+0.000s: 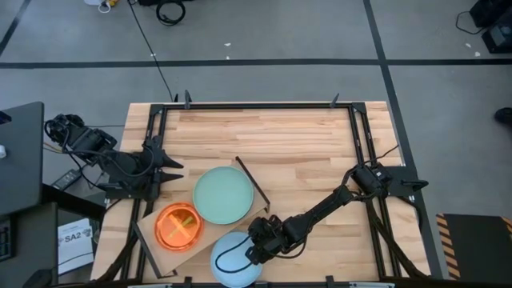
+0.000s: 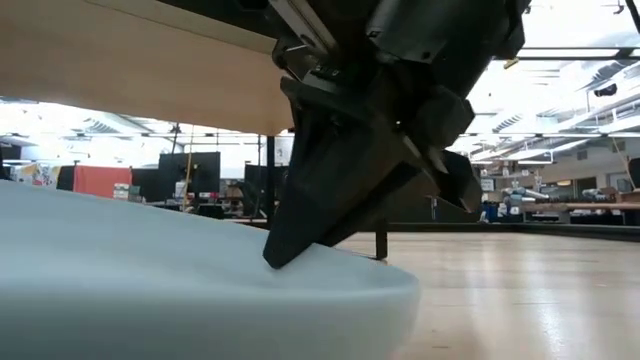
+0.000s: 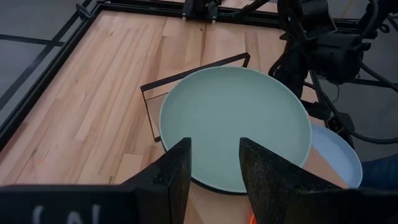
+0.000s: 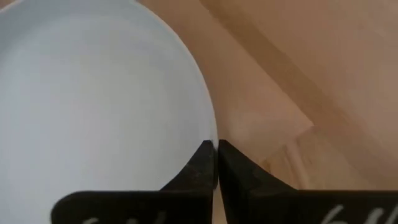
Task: Place and stack plates onto a shelf
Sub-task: Stack the gray plate on top of the blue plate on the shelf
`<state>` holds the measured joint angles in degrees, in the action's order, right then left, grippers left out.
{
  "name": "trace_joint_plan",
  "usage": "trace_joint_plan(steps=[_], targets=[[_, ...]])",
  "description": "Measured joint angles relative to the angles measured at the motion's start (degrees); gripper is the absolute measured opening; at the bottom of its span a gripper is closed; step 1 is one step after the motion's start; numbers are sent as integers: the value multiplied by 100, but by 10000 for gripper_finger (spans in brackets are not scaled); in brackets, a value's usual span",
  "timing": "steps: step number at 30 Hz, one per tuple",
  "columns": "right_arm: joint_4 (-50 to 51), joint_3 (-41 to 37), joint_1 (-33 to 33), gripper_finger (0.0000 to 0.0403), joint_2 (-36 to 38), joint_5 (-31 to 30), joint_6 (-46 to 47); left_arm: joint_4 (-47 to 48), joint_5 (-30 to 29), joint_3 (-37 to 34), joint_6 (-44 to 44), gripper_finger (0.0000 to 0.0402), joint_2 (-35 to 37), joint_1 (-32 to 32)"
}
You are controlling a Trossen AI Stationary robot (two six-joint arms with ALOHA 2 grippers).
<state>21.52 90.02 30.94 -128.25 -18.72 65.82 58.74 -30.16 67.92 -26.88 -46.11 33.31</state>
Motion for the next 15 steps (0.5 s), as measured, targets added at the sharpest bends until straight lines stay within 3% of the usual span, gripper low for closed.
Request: trace_joint_plan(steps=[15], targets=[[701,6,4,14,121,72,230,0,-2,0,1,141,0,1]])
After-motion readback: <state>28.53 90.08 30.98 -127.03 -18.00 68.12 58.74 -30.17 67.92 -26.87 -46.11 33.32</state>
